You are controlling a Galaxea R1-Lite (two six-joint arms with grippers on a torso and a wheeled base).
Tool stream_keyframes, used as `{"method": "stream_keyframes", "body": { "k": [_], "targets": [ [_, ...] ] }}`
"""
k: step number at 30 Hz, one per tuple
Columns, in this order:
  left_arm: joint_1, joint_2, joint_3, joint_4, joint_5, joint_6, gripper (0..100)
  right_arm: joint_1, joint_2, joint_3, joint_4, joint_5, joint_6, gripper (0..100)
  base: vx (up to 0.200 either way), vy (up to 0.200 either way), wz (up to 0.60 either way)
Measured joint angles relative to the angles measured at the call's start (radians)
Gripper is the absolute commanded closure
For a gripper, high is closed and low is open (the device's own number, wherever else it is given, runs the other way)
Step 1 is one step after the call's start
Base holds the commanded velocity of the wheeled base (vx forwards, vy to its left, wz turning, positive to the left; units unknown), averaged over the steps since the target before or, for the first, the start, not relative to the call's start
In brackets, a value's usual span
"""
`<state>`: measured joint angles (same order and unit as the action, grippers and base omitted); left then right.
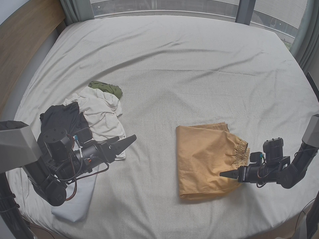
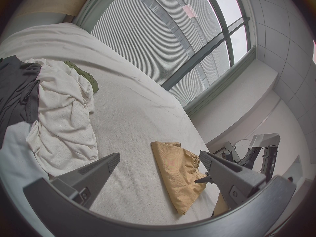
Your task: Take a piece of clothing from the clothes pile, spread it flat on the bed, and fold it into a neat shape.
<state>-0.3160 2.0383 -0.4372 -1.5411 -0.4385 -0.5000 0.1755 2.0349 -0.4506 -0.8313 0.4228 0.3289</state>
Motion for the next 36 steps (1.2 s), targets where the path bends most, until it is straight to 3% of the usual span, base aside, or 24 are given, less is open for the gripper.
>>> {"method": "stream_keyframes", "body": {
  "k": [19, 20, 36],
  "targets": [
    [-0.003, 0.001, -0.001, 0.0, 0.0, 0.0, 0, 0.0, 0.004, 0.004, -0.073, -0.001, 0.014, 0, 0.0, 0.0, 0.0],
    [-0.003, 0.001, -0.001, 0.0, -0.001, 0.0, 0, 0.0, 0.004, 0.004, -0.073, -0.001, 0.014, 100, 0.0, 0.0, 0.0],
    [-0.001, 0.008, -0.006, 0.0, 0.001, 0.0, 0, 0.006, 0.003, -0.001, -0.074, 0.001, 0.018, 100, 0.0, 0.0, 0.0]
  ]
}}
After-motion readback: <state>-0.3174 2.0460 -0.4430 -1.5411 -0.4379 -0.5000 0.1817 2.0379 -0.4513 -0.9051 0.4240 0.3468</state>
